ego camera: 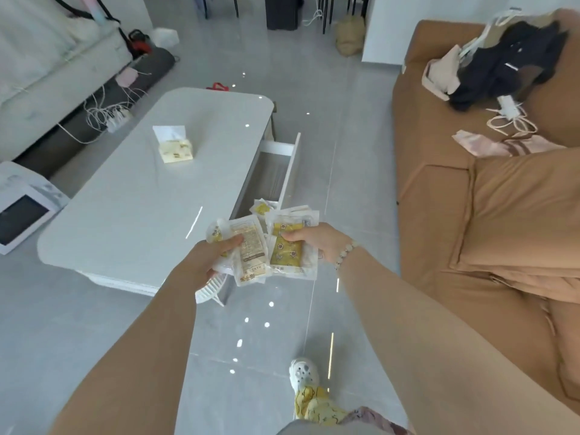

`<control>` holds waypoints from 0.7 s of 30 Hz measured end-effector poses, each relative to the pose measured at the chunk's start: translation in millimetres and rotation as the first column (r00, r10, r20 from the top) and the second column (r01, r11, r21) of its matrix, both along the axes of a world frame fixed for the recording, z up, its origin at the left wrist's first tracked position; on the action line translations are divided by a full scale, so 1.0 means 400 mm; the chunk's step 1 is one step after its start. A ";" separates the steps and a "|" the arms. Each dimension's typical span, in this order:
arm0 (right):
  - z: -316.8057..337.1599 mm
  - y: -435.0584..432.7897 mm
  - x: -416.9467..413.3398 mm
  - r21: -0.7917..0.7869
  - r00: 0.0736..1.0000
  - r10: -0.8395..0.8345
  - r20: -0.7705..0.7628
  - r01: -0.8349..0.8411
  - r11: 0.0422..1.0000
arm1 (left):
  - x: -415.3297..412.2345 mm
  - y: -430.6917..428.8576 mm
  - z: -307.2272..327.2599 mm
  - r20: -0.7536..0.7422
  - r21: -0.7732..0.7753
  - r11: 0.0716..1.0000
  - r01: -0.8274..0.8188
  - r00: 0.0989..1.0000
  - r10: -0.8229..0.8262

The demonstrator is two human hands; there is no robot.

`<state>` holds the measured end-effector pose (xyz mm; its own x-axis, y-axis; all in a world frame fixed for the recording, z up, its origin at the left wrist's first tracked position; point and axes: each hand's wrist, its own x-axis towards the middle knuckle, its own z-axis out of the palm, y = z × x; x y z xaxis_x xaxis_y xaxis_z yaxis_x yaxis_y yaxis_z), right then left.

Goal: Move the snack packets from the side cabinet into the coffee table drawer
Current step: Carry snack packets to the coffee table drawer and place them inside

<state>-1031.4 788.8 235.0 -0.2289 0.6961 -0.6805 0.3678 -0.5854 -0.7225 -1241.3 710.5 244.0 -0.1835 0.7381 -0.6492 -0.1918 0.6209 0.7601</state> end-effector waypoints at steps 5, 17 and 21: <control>0.004 0.192 -0.007 0.012 1.000 0.015 -0.017 -0.015 1.000 | 0.016 0.186 0.011 0.033 0.053 0.998 -0.023 0.999 0.021; -0.032 0.573 -0.077 -0.044 0.999 0.000 0.043 0.001 0.999 | -0.054 0.577 -0.057 0.073 -0.008 1.000 -0.001 0.997 0.002; -0.057 0.736 -0.157 -0.068 0.999 0.035 0.028 -0.033 0.997 | -0.116 0.728 -0.078 0.092 -0.033 0.999 -0.028 0.995 0.031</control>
